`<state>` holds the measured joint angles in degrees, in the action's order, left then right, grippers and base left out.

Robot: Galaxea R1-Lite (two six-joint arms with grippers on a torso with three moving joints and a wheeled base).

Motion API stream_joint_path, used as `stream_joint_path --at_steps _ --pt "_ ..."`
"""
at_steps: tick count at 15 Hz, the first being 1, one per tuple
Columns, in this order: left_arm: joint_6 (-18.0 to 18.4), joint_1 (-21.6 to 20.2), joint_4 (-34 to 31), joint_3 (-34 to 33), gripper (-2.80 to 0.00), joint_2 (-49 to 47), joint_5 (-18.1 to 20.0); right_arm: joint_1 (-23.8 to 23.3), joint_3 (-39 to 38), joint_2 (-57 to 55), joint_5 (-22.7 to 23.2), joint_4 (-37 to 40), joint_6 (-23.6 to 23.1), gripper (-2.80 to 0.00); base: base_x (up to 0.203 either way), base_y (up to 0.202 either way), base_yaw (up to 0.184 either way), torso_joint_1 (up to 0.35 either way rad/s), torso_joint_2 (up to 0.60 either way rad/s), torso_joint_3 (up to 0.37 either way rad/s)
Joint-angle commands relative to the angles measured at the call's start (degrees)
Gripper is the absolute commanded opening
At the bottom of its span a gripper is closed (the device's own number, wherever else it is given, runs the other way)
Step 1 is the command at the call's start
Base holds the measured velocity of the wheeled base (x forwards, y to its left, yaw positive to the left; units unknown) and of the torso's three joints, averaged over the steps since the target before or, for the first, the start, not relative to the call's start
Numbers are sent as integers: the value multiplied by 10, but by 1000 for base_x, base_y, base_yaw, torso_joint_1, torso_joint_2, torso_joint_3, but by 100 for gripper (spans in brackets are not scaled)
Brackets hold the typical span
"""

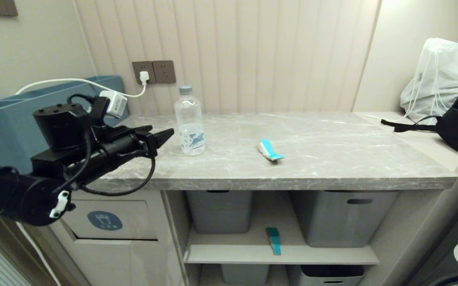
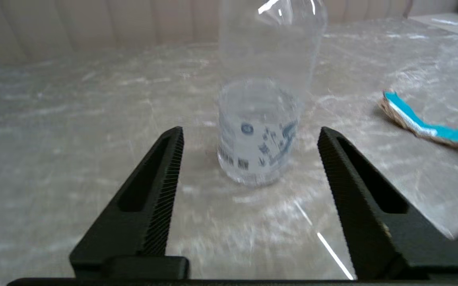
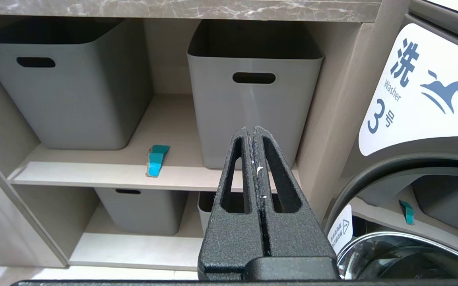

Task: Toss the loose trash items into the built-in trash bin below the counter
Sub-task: Pick up the garbage

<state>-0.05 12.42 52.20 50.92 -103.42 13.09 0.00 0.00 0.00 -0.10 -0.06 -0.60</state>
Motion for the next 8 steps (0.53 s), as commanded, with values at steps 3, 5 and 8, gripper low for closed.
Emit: stream_joint_path --at_steps 3,5,8 --pt "1 4 4 60 0 -70 2 0 0 0 0 0 0 -280 0 0 0 0 0 0" --pt "0 8 4 81 0 -87 3 0 0 0 0 0 0 -280 0 0 0 0 0 0" --pt "0 11 4 121 0 -120 14 0 0 0 0 0 0 -280 0 0 0 0 0 0"
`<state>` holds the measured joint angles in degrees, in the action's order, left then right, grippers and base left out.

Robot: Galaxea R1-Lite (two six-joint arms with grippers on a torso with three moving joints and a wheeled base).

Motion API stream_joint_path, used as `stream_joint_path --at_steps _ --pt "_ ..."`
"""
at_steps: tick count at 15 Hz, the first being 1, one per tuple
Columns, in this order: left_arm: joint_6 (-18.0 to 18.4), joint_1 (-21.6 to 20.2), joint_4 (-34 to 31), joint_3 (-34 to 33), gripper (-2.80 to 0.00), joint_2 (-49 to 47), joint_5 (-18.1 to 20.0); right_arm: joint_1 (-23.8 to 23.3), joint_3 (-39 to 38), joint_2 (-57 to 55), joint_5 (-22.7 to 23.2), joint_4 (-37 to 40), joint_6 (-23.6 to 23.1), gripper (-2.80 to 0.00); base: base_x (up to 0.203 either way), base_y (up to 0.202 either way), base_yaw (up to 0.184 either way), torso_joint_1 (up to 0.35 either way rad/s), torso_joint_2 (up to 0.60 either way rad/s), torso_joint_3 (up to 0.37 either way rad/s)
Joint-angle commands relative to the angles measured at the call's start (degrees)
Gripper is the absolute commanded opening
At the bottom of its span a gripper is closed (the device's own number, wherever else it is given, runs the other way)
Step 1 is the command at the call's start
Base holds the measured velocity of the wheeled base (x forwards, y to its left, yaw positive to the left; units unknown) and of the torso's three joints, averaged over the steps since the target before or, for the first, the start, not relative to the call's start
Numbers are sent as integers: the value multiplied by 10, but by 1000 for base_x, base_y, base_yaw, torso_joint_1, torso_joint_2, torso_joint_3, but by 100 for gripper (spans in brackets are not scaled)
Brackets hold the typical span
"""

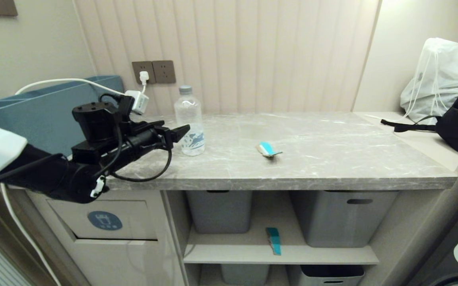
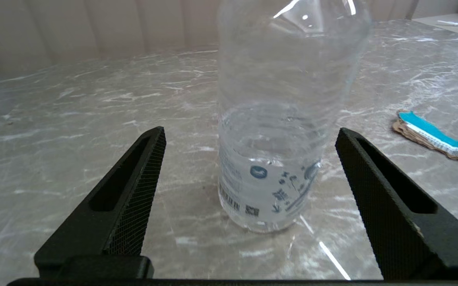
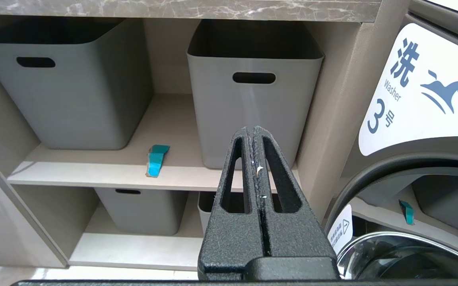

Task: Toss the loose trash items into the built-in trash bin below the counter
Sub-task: Pick up the garbage

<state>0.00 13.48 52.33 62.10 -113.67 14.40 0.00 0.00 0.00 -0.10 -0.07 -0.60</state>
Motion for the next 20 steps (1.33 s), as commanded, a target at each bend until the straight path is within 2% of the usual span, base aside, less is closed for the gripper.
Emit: stream_joint_path --at_steps 1,11,17,18,20 --pt "-1 7 3 17 0 -26 2 0 0 0 0 0 0 -280 0 0 0 0 0 0" --pt "-1 23 15 147 0 -122 0 0 0 0 0 0 0 -280 0 0 0 0 0 0" --pt "-2 19 15 167 0 -139 0 0 0 0 0 0 1 -280 0 0 0 0 0 0" --pt "-4 19 15 167 -280 -141 1 0 0 0 0 0 2 -280 0 0 0 0 0 0" --pt "-8 19 15 167 -280 -141 0 0 0 0 0 1 2 -280 0 0 0 0 0 0"
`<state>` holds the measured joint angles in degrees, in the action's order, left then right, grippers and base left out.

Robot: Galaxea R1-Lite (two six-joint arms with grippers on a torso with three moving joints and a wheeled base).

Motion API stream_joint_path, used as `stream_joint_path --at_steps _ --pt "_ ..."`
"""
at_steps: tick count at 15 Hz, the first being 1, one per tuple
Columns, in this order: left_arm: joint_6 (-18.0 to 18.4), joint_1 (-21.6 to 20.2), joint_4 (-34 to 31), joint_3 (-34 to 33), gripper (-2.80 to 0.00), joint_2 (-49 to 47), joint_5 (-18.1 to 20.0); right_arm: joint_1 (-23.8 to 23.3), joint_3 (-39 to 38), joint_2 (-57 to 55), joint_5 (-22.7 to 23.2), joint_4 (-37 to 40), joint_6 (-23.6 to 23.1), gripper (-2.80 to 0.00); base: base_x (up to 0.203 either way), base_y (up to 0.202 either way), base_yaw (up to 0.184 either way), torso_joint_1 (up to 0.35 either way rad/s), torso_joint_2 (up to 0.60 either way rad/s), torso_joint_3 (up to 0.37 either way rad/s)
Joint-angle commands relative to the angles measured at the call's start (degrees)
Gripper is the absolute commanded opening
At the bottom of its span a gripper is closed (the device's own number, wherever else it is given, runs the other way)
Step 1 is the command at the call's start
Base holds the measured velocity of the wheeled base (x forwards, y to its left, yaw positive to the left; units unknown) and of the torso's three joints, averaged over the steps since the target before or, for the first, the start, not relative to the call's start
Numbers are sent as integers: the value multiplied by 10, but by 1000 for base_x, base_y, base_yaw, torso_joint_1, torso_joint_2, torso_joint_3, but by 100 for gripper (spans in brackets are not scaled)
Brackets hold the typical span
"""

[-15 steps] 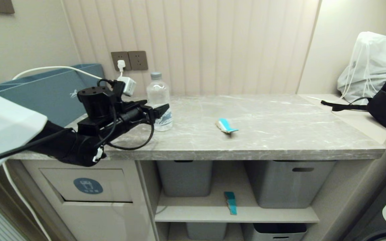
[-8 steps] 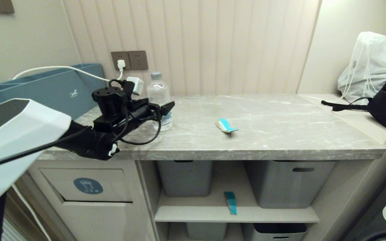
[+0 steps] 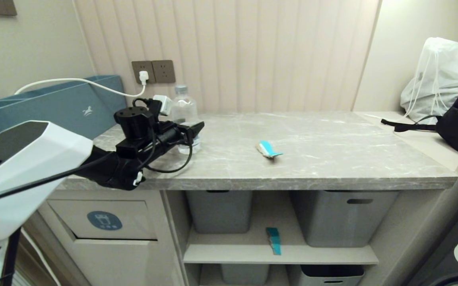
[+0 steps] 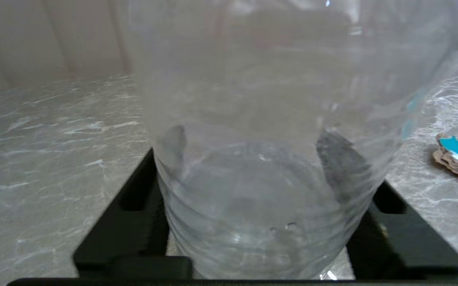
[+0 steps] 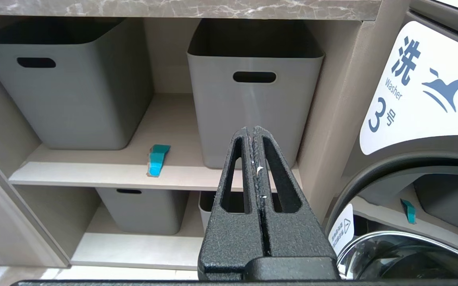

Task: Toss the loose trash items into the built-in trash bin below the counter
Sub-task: Pick up the garbage, then put the garbage in the trash can

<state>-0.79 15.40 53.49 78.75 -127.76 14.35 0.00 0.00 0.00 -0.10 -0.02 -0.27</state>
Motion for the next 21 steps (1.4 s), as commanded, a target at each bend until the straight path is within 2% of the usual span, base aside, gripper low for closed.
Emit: stream_joint_path --at_steps 1,5,7,8,10,11,14,16,17,19,20,21 --pt "0 1 3 0 -280 1 1 0 0 0 0 0 -1 -280 0 0 0 0 0 0" --pt "-3 2 3 -2 -280 27 1 0 0 0 0 0 -1 -280 0 0 0 0 0 0" --pt "-20 3 1 -5 -280 53 -1 0 0 0 0 0 -1 -280 0 0 0 0 0 0" --pt "-36 5 -1 -8 -280 74 -4 0 0 0 0 0 -1 -280 0 0 0 0 0 0" --pt "-97 14 -21 -11 -280 127 -20 0 0 0 0 0 -1 -280 0 0 0 0 0 0" --pt "-149 21 -50 -15 -280 162 -30 0 0 0 0 0 -1 -280 0 0 0 0 0 0" --pt "-338 44 -167 -34 -280 263 -65 0 0 0 0 0 -1 -280 0 0 0 0 0 0" --pt "-455 52 -234 -47 -280 319 -104 0 0 0 0 0 -1 -280 0 0 0 0 0 0" --pt "-527 53 -271 -50 -280 342 -132 0 0 0 0 0 -1 -280 0 0 0 0 0 0" --pt "-699 45 -353 -52 -280 380 -176 0 0 0 0 0 -1 -280 0 0 0 0 0 0" --pt "-769 30 -406 -52 -280 405 -192 0 0 0 0 0 -1 -280 0 0 0 0 0 0" --pt "-823 12 -447 -54 -280 432 -202 0 0 0 0 0 -1 -280 0 0 0 0 0 0"
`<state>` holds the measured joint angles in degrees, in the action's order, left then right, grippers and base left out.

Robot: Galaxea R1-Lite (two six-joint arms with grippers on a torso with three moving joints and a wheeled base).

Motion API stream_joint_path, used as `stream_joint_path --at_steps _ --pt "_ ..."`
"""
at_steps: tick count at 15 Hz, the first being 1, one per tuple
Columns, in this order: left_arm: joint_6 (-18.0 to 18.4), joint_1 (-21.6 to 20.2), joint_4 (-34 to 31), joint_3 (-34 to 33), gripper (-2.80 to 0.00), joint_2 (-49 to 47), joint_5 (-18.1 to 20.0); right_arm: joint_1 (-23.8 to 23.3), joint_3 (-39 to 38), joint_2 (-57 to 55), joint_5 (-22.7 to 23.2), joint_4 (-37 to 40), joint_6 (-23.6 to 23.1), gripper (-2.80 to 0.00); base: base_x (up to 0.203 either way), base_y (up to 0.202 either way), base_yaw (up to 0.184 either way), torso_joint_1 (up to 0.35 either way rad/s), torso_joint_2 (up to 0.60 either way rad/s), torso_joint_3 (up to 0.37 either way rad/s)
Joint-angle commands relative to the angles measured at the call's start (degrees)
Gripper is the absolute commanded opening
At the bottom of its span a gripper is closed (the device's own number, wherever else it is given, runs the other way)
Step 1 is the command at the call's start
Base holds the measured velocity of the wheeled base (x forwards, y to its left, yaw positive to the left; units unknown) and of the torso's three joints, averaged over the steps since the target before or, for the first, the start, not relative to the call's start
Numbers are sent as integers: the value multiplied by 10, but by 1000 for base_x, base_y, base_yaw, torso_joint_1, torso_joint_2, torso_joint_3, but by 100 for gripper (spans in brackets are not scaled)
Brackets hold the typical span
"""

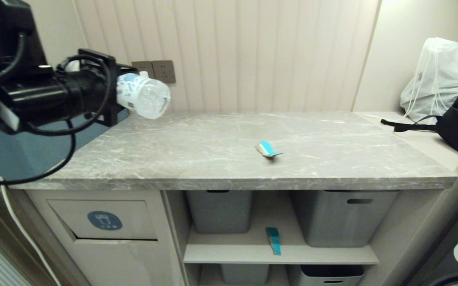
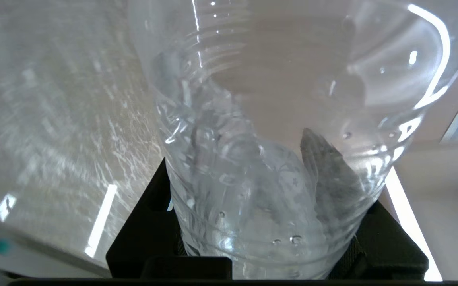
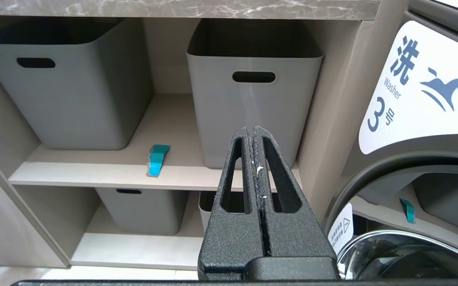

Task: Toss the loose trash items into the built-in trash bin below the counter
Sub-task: Put the garbage in the trash can

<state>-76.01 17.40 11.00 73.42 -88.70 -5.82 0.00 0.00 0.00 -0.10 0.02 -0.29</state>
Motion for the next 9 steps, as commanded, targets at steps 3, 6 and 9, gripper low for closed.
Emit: stream_joint_path --at_steps 3,6,9 --pt "-184 -60 -90 -35 -280 105 -14 0 0 0 0 0 -1 -280 0 0 0 0 0 0" --pt "-220 -118 -116 -113 -280 146 -18 0 0 0 0 0 -1 -280 0 0 0 0 0 0" --pt "-209 -140 -115 -218 -280 200 -18 0 0 0 0 0 -1 -280 0 0 0 0 0 0"
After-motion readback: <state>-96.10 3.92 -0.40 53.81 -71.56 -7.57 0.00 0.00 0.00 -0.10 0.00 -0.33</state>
